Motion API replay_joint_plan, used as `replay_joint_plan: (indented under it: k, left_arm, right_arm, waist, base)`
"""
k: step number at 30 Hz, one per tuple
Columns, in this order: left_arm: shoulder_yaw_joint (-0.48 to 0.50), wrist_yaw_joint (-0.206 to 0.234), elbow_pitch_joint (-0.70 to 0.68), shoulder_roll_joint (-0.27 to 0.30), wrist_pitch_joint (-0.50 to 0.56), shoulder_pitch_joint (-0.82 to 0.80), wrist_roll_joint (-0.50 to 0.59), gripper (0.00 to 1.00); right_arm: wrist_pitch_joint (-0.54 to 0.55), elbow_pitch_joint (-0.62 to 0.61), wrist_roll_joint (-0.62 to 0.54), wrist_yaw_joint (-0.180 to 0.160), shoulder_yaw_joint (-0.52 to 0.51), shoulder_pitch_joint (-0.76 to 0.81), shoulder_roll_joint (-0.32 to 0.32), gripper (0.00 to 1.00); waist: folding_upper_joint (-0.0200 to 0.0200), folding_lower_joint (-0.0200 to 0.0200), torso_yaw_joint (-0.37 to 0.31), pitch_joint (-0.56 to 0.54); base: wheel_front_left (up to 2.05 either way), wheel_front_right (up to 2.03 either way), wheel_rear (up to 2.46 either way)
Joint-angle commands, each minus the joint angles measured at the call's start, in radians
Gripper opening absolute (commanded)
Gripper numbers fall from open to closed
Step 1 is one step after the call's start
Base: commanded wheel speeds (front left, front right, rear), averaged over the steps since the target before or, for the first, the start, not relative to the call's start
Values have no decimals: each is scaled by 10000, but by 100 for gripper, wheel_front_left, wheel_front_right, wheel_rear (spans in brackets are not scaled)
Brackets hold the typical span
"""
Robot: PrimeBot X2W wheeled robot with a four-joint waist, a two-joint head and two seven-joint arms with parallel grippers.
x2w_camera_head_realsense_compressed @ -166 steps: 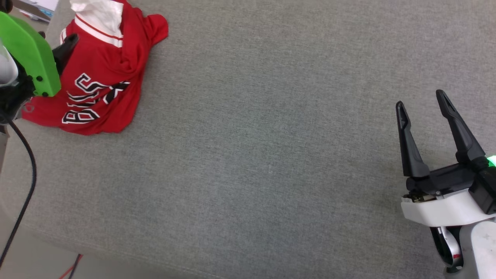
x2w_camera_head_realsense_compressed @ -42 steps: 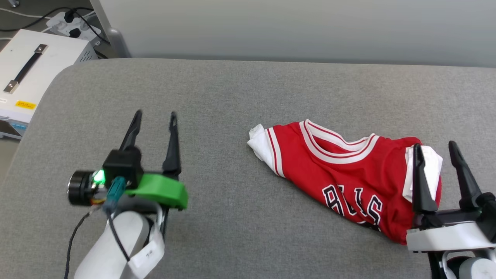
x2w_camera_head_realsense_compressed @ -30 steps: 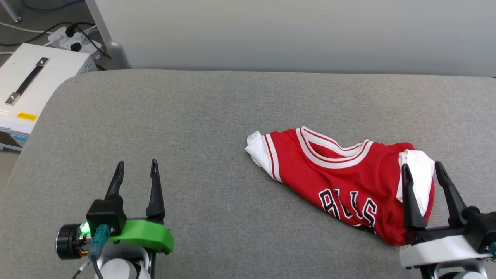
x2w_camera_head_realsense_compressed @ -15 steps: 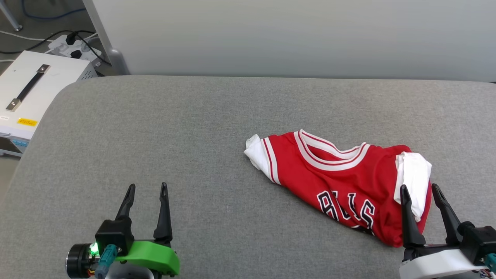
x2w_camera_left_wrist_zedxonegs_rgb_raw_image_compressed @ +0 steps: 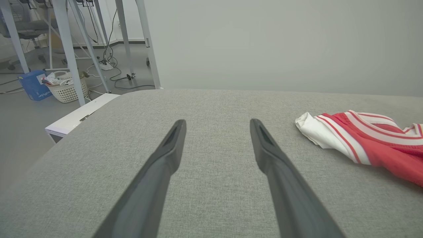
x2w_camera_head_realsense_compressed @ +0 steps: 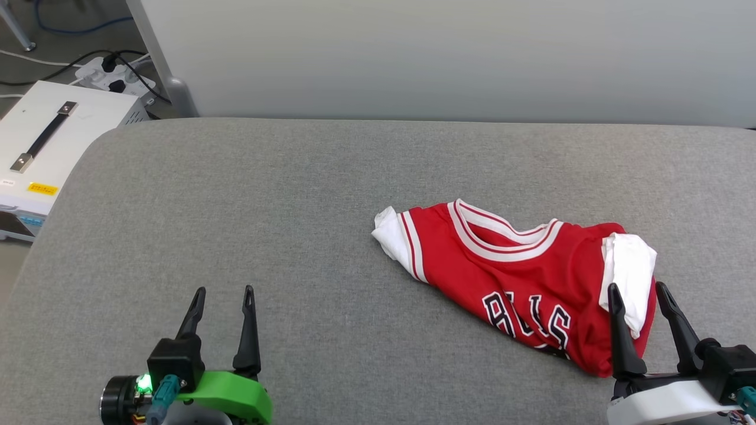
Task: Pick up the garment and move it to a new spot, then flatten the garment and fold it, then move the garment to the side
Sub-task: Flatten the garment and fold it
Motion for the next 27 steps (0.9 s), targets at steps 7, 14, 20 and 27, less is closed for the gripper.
replay_joint_plan:
  k: [7, 14, 20, 27]
  left_arm:
    - [-134, -633, 38, 130, -59, -1376, 391, 100]
    - [-1064, -1115, 602, 809, -21, -4553, 340, 100]
    - [-2931, -1172, 1451, 1526, 1261, -7227, -634, 100]
    - [-6321, -1175, 2435, 2338, 4703, -9863, -3457, 100]
  right_arm:
    - [-92, -117, -15, -9, 25, -147, -5, 100]
    - [-92, -281, -47, -9, 184, -659, -5, 100]
    - [-92, -383, -2, -9, 284, -1069, -5, 100]
    - [-92, -465, 85, -9, 368, -1532, -5, 100]
  waist:
    - [0, 0, -75, 302]
    - [0, 0, -391, 868]
    - [0, 0, -746, 1458]
    - [0, 0, -1213, 2250]
  base:
    - [0, 0, 0]
    - [0, 0, 0]
    - [0, 0, 0]
    - [0, 0, 0]
